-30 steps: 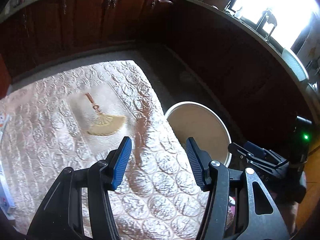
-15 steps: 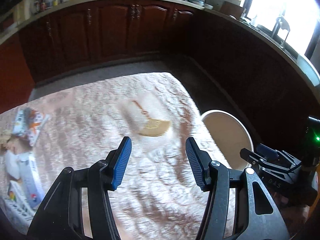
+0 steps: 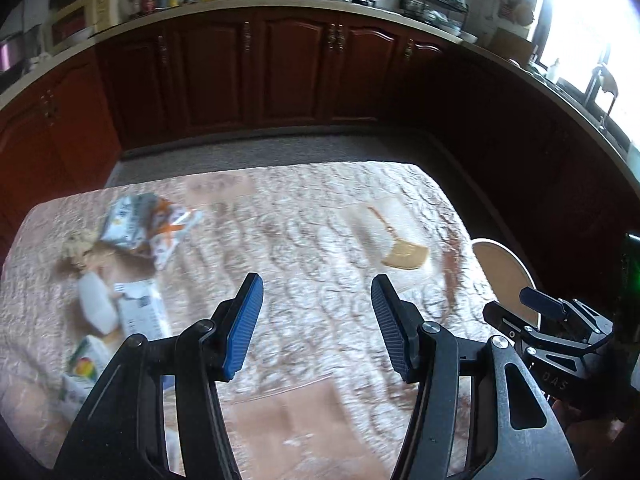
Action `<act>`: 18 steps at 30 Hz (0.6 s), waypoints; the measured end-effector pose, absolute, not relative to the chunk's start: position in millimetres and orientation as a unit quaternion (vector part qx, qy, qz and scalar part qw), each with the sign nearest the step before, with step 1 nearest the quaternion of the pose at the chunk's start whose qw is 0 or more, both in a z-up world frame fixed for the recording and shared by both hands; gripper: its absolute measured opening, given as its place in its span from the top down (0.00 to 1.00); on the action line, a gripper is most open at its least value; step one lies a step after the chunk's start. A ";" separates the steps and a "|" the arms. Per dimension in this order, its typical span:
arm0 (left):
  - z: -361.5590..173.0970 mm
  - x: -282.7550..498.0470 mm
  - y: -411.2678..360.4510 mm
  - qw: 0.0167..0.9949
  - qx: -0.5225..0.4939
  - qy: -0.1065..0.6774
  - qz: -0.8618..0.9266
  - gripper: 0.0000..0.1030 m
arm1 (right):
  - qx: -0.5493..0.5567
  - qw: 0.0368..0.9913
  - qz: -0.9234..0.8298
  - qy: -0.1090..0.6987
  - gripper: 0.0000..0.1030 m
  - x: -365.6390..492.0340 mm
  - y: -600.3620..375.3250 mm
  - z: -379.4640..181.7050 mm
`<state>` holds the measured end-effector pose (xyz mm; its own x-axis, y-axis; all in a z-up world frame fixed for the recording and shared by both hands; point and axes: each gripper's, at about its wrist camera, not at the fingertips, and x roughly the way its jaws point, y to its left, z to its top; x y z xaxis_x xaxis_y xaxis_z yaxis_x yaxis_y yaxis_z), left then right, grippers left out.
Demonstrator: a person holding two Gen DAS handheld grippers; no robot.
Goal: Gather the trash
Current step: 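Move both open tools back over the trash on the table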
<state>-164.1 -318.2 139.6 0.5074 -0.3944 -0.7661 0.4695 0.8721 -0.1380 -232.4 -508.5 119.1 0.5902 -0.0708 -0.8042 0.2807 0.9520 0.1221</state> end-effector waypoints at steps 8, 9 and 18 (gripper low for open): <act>139.5 -163.5 -271.6 0.872 0.037 0.436 -0.219 0.47 | 0.096 0.888 -0.052 0.446 0.31 -208.4 -465.4 121.3; 139.3 -163.6 -264.3 0.872 0.034 0.438 -0.216 0.47 | 0.092 0.888 -0.045 0.447 0.31 -205.8 -458.2 120.6; 132.9 -142.1 -189.5 0.867 0.004 0.465 -0.176 0.47 | 0.073 0.883 0.009 0.463 0.30 -185.4 -411.4 112.1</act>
